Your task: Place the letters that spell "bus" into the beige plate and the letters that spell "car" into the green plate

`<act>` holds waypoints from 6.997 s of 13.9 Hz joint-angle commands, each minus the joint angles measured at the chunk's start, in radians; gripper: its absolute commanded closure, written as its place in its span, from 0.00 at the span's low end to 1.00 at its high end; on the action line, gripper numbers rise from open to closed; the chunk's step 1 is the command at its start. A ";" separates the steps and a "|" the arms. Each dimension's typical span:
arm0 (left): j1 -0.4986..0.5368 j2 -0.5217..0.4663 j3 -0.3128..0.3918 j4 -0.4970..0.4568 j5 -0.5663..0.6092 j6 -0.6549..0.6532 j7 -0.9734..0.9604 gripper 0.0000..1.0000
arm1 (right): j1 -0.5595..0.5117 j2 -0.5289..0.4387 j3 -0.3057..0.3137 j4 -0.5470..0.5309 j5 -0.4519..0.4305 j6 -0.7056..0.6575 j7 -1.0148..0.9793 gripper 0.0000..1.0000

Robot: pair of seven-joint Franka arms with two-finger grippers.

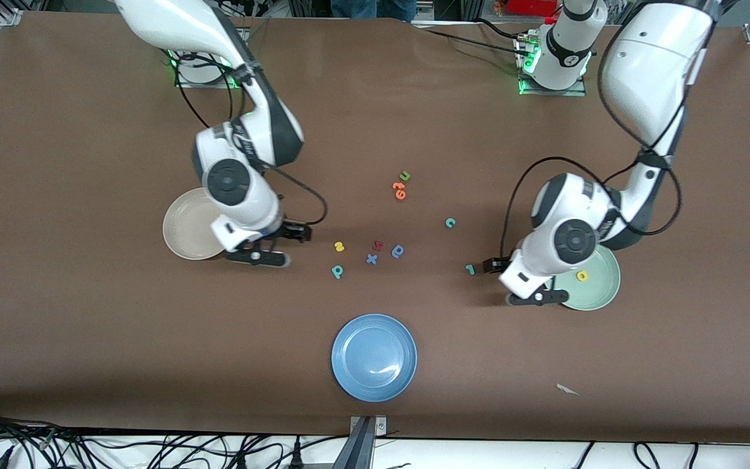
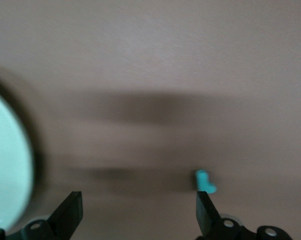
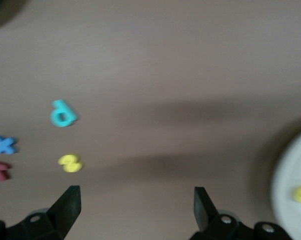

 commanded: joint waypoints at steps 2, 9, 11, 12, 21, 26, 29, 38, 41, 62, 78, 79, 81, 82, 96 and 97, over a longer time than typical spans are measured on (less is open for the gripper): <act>-0.030 0.055 0.008 0.038 -0.015 0.098 -0.167 0.06 | 0.021 0.117 0.002 0.087 -0.018 0.079 -0.040 0.00; -0.094 0.093 0.017 0.037 -0.001 0.143 -0.295 0.30 | 0.059 0.211 0.040 0.087 -0.027 0.279 0.015 0.46; -0.103 0.105 0.020 0.037 0.000 0.143 -0.295 0.38 | 0.062 0.216 0.046 0.085 -0.029 0.284 0.012 0.46; -0.102 0.106 0.020 0.035 0.015 0.143 -0.296 0.40 | 0.061 0.213 0.048 0.085 -0.027 0.282 0.010 0.45; -0.106 0.106 0.020 0.020 0.036 0.131 -0.308 0.80 | 0.079 0.222 0.048 0.065 -0.041 0.278 0.010 0.88; -0.093 0.093 0.022 0.027 0.037 0.097 -0.249 0.94 | 0.062 0.128 -0.007 0.073 -0.032 0.151 -0.017 0.95; -0.022 0.049 0.028 0.033 0.036 -0.001 0.002 0.95 | 0.016 0.041 -0.065 0.065 -0.029 0.002 -0.161 0.94; 0.206 -0.011 0.036 0.029 0.122 -0.135 0.619 0.89 | 0.010 -0.102 -0.331 -0.252 -0.027 -0.178 -0.496 0.93; 0.207 -0.005 0.031 0.032 0.175 -0.133 0.696 0.00 | 0.010 -0.108 -0.345 -0.387 -0.027 -0.036 -0.525 0.80; -0.010 -0.134 -0.182 -0.387 0.196 0.244 -0.365 0.11 | 0.021 0.301 -0.046 0.338 0.137 0.116 0.002 0.17; -0.045 -0.122 -0.182 -0.410 0.258 0.292 -0.488 0.68 | 0.070 0.361 -0.032 0.331 0.045 0.135 0.027 0.84; -0.045 -0.120 -0.182 -0.408 0.259 0.292 -0.488 0.70 | 0.070 0.360 -0.032 0.332 0.033 0.135 0.024 0.84; -0.045 -0.111 -0.181 -0.405 0.275 0.293 -0.488 0.72 | 0.067 0.351 -0.033 0.334 0.031 0.129 0.023 0.84; -0.045 -0.111 -0.179 -0.405 0.276 0.293 -0.488 0.74 | 0.065 0.344 -0.033 0.334 0.031 0.126 0.023 0.84; 0.234 -0.138 -0.173 -0.198 0.276 -0.033 0.137 0.87 | 0.059 -0.110 -0.380 -0.261 0.036 -0.163 -0.441 0.82; 0.263 -0.138 -0.173 -0.181 0.276 -0.039 0.208 0.87 | 0.059 -0.110 -0.394 -0.293 0.034 -0.158 -0.441 0.82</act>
